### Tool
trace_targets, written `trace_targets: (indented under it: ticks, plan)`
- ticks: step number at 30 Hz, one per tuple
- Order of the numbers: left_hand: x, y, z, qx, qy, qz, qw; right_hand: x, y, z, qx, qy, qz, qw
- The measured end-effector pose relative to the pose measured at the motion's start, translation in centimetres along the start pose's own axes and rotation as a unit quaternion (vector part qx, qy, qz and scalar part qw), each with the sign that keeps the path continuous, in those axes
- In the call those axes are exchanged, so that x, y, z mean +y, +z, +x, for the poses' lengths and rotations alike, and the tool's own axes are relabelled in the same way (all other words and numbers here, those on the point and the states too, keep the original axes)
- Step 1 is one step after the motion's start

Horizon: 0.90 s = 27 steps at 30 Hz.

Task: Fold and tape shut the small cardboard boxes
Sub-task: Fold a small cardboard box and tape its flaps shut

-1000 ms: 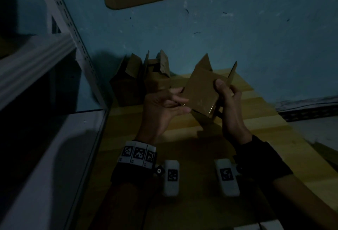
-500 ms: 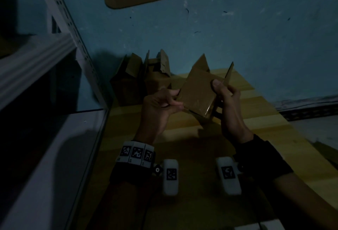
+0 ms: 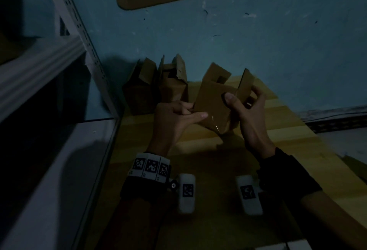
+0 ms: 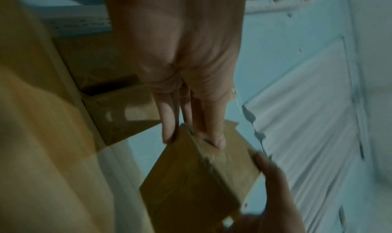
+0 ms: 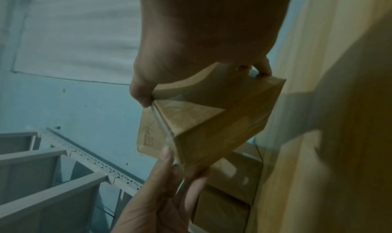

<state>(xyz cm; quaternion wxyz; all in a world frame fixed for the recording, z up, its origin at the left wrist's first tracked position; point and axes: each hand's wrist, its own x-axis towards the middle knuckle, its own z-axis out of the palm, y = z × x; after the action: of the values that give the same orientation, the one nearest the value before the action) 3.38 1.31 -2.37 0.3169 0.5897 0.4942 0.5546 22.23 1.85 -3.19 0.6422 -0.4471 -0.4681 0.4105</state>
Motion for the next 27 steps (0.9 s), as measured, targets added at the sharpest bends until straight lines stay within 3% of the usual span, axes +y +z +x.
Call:
trace_targets:
  ticks: [7, 11, 17, 21, 27]
  plan:
    - [0.6, 0.3, -0.5, -0.003, 0.017, -0.036, 0.999, -0.3, 0.4, 0.1, 0.016, -0.013, 0.013, 1.0]
    - [0.8, -0.2, -0.2, -0.009, -0.026, -0.07, 0.997, 0.3, 0.3, 0.2, 0.023, -0.019, 0.0, 1.0]
    - [0.4, -0.7, 0.0, -0.05, -0.056, 0.098, 0.992, 1.2, 0.1, 0.4, 0.04, -0.029, -0.048, 0.998]
    - [0.5, -0.3, -0.2, -0.062, -0.112, 0.086, 0.988, 1.6, 0.2, 0.5, 0.04, -0.033, -0.08, 0.995]
    - [-0.2, -0.8, -0.1, -0.073, -0.067, 0.137, 0.986, 1.9, 0.3, 0.7, 0.047, -0.034, -0.107, 0.993]
